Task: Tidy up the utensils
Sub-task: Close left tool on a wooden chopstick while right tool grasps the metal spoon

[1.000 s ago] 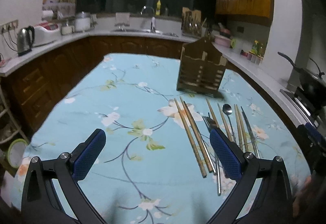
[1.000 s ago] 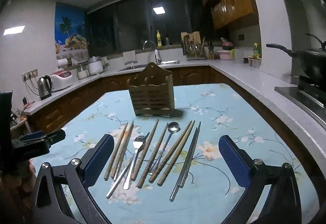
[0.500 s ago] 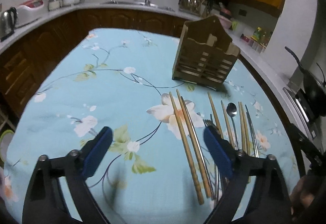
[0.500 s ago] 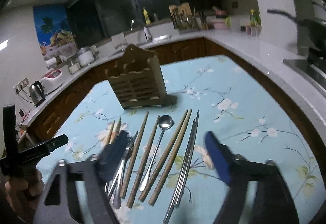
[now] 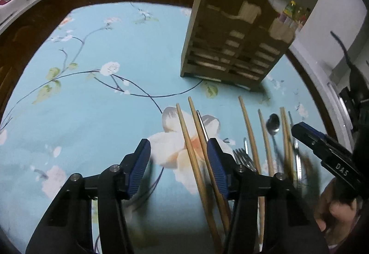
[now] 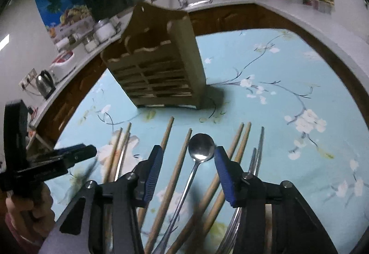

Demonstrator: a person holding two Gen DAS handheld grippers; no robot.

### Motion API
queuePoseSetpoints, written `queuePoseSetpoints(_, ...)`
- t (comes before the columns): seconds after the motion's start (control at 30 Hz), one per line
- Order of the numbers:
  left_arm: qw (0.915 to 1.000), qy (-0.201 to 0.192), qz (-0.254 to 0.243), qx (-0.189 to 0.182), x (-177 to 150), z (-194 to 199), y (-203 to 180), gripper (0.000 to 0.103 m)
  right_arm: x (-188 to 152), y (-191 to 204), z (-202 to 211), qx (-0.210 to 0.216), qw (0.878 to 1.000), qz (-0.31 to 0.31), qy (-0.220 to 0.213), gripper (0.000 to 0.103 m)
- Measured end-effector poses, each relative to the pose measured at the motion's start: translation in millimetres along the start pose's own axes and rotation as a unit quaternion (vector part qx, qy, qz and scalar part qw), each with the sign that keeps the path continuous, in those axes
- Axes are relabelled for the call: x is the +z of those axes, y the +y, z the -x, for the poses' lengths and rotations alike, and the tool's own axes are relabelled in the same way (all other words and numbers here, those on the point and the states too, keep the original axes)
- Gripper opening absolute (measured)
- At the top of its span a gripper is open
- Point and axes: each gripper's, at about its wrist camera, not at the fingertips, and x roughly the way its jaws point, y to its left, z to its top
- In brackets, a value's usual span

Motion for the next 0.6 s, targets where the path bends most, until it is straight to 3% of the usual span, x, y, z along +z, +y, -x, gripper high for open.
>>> queuePoseSetpoints(0.27, 0.9991, 0.04, -0.011, -0.002, 13.1, -32.8, -0.5, 0.037, 13.6, -7.4, -32.5, 0.01, 0.999, 0.022, 0.037, 0.046)
queuePoseSetpoints(0.4, 0.9989, 0.039, -0.024, 0.004, 17.4, -38.7, -6.7, 0.037, 13.8, -14.6, -49.6, 0.019, 0.998, 0.024, 0.063, 0.045)
queuePoseSetpoints(0.47, 0.9988, 0.036, -0.031, 0.005, 18.2, -40.4, -10.3, 0.03, 13.0, -13.6, -50.1, 0.02, 0.997, 0.032, 0.061, 0.035)
queuePoseSetpoints(0.5, 0.9987, 0.034, -0.038, 0.005, 18.7, -41.1, -12.5, 0.017, 12.8, -14.3, -49.6, 0.011, 0.998, 0.034, 0.058, 0.019)
queuePoseSetpoints(0.53, 0.9985, 0.034, -0.042, -0.006, 19.1, -42.3, -13.2, 0.011, 13.0, -14.9, -49.8, 0.011, 0.998, 0.033, 0.059, 0.009)
queuePoseSetpoints(0.6, 0.9981, 0.038, -0.045, -0.019, 20.9, -42.7, -16.2, 0.006, 13.6, -18.4, -44.4, 0.023, 0.998, 0.02, 0.048, 0.004)
